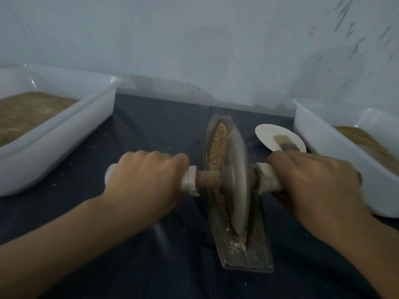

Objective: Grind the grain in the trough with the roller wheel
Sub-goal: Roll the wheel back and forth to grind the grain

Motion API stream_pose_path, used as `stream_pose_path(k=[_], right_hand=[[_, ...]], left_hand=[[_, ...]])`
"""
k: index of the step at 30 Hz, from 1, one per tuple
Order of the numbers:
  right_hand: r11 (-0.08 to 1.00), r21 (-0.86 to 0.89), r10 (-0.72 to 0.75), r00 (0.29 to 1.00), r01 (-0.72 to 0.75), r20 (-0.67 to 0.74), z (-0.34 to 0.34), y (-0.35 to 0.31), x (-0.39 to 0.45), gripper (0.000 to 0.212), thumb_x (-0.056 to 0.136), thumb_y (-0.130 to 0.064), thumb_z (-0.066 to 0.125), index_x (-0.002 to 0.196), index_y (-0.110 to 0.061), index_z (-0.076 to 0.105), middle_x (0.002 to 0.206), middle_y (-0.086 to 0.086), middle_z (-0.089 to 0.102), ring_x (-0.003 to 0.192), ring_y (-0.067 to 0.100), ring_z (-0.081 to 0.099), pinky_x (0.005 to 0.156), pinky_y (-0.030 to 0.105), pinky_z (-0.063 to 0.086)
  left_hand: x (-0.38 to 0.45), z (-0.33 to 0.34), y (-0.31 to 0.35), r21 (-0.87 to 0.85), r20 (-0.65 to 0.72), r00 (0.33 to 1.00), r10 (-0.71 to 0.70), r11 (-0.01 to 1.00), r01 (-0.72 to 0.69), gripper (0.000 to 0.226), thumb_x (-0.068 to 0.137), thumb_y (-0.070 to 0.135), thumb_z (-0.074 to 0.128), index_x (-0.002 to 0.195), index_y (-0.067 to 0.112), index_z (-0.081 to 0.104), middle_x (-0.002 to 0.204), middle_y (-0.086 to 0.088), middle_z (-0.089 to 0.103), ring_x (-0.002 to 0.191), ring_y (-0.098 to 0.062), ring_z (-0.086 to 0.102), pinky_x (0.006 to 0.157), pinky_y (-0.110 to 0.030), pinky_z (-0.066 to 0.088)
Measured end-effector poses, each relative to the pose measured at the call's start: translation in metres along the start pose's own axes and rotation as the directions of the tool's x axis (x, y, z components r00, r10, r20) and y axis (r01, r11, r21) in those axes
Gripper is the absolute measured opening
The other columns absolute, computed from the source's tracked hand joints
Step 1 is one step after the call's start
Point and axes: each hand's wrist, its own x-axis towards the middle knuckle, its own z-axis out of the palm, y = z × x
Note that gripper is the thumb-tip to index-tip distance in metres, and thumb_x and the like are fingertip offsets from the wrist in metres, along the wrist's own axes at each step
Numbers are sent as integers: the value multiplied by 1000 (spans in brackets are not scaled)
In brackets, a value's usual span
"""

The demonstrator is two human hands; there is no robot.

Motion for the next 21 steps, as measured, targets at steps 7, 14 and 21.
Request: stream_pose_path(k=[7,14,21], right_hand=[[995,6,98,985,-100,144,65,20,44,38,69,-32,78,79,-17,45,68,7,58,58,32,58,52,33,45],[964,53,239,938,-260,252,98,36,75,30,84,-35,60,85,-22,34,85,7,61,76,33,59,62,37,46],[988,70,130,988,-136,88,33,7,-8,45,47,-28,89,71,-22,52,55,-5,54,43,18,50,38,20,25]], left_hand=[[54,22,-2,112,69,989,-129,986,121,23,81,36,61,80,29,39,71,5,51,61,-21,51,46,-26,12],[111,32,-12,102,123,984,-133,987,120,15,85,28,62,90,21,49,90,-2,63,74,-25,57,61,-35,34],[27,-4,4,81,-115,986,122,990,-113,46,47,11,82,70,20,43,57,1,50,47,-23,51,49,-28,25]])
